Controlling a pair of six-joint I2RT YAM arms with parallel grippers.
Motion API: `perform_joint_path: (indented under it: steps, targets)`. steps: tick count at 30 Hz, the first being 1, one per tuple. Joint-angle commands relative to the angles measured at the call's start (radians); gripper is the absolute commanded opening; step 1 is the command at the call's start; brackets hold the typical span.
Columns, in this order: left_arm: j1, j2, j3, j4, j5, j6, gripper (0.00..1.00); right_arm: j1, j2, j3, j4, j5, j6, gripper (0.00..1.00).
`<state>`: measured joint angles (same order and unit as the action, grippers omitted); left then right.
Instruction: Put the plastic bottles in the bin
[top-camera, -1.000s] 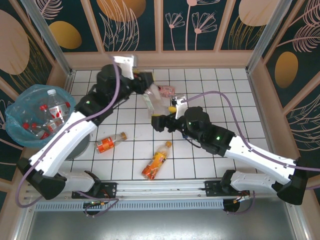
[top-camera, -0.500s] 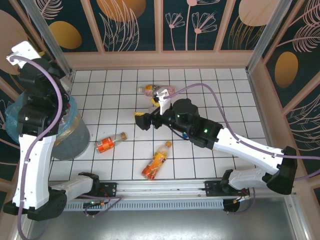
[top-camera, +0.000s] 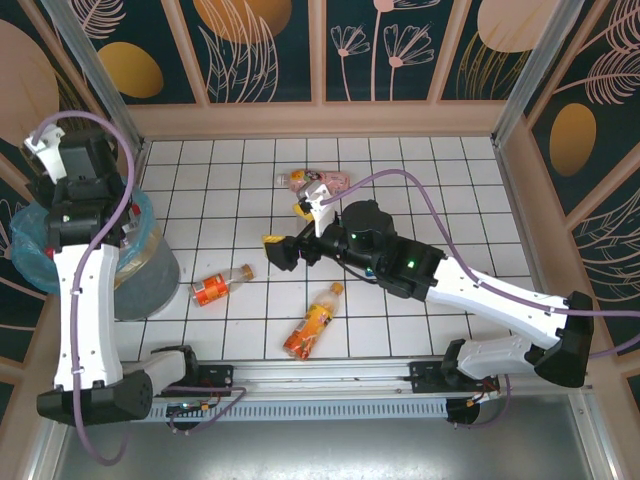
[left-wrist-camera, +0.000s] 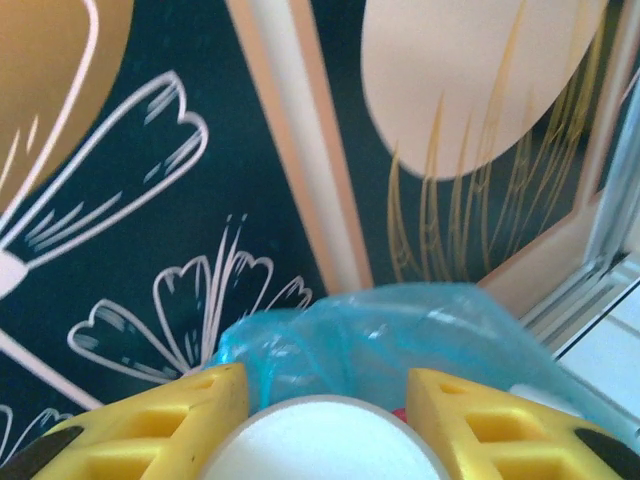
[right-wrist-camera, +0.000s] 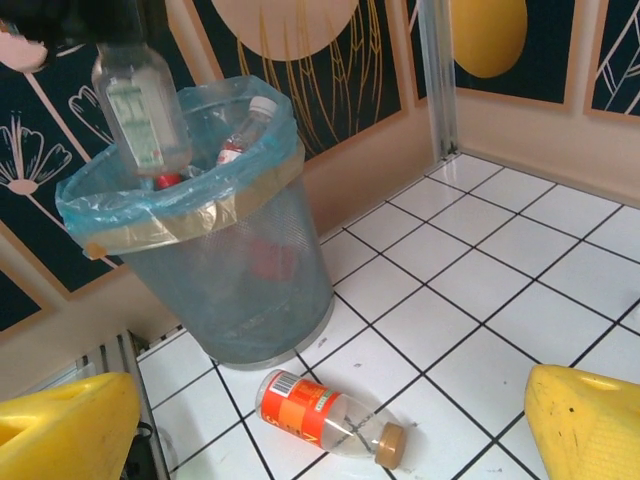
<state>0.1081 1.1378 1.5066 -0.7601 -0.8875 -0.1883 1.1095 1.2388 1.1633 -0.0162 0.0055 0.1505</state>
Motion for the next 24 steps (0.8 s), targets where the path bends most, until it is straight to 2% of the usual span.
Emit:
perform_joint_path:
  steps: [1,6,12,16,17,19,21,24]
  targets:
    - [0.048,-0.074,-0.032,0.069,0.023,0.001,0.00,0.016,-0.021,0.037,-0.021,0.019,-0.011,0.99]
    - [0.143,-0.099,-0.127,0.112,0.044,0.055,0.00,0.049,-0.007,0.034,0.003,0.061,0.028,0.99]
    - [0.245,-0.133,-0.245,0.153,0.185,0.022,0.02,0.096,0.036,0.061,-0.010,0.083,0.030,0.99]
    - [0.253,-0.144,-0.282,0.158,0.208,0.012,0.31,0.123,0.074,0.097,-0.049,0.117,-0.006,0.99]
    - [0.253,-0.145,-0.283,0.154,0.208,0.011,0.50,0.129,0.082,0.107,-0.057,0.124,-0.014,0.99]
    - [0.253,-0.152,-0.276,0.152,0.215,0.012,0.58,0.142,0.099,0.122,-0.068,0.137,-0.030,0.99]
    - [0.252,-0.163,-0.258,0.151,0.227,0.011,0.71,0.154,0.116,0.133,-0.073,0.146,-0.047,0.99]
    - [0.253,-0.173,-0.204,0.140,0.232,0.020,0.73,0.173,0.144,0.149,-0.074,0.155,-0.072,0.99]
